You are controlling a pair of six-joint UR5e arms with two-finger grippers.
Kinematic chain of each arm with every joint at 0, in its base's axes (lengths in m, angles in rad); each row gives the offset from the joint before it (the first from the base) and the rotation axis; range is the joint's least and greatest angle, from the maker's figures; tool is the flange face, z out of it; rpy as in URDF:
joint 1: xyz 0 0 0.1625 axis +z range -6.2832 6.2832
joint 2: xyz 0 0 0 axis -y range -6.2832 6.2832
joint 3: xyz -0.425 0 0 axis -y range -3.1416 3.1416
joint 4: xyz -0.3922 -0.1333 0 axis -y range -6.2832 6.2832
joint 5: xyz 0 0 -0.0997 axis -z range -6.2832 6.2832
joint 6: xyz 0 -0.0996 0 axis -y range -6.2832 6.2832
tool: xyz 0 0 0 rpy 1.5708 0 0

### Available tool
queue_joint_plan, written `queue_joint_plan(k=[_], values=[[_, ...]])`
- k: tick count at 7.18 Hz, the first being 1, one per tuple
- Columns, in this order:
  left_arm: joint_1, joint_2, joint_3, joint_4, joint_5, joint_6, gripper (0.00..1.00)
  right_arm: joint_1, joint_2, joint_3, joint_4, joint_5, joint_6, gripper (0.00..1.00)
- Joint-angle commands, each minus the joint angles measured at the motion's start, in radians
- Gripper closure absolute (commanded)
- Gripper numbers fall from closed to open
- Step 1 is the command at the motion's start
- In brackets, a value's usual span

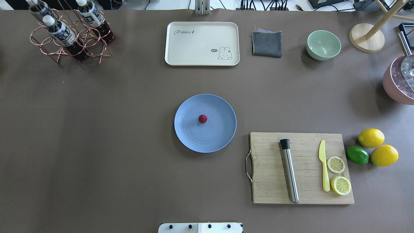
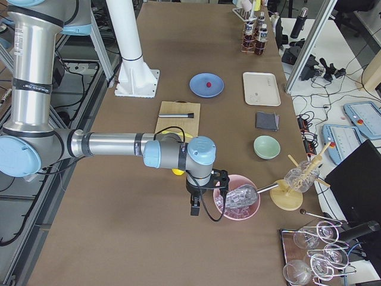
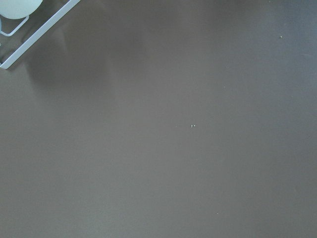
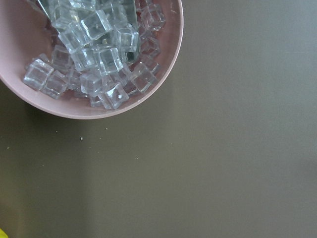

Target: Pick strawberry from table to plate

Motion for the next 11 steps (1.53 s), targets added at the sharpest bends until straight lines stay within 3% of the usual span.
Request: queue_joint_plan(k=[1, 11], values=[[0.000, 0.000, 0.000, 0.000, 0.000, 0.000, 0.01, 0.000, 0.000, 0.000, 0.000, 0.000, 0.000, 0.00], [0.002, -0.002, 0.000, -0.002, -0.001, 0.000, 0.01, 0.000, 0.000, 0.001, 0.000, 0.015, 0.000, 0.00]])
